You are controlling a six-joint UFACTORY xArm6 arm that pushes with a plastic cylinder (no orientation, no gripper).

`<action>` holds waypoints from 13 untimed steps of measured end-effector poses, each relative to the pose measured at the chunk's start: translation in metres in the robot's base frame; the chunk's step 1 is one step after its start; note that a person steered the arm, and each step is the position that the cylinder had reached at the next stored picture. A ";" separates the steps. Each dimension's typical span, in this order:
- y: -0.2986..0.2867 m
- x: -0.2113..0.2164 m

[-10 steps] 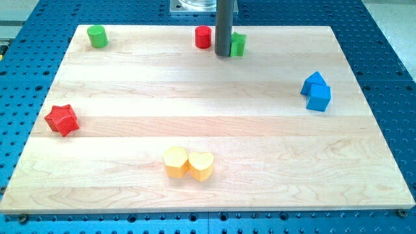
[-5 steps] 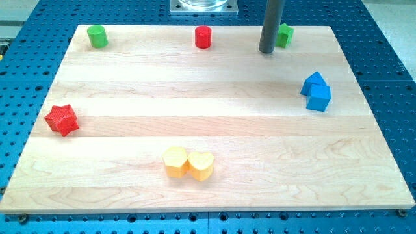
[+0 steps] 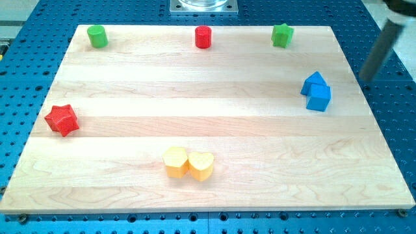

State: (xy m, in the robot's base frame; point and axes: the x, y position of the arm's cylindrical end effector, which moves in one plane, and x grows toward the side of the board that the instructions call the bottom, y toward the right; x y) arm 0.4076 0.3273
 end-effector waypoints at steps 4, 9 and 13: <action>-0.374 0.199; -0.377 0.081; -0.454 0.042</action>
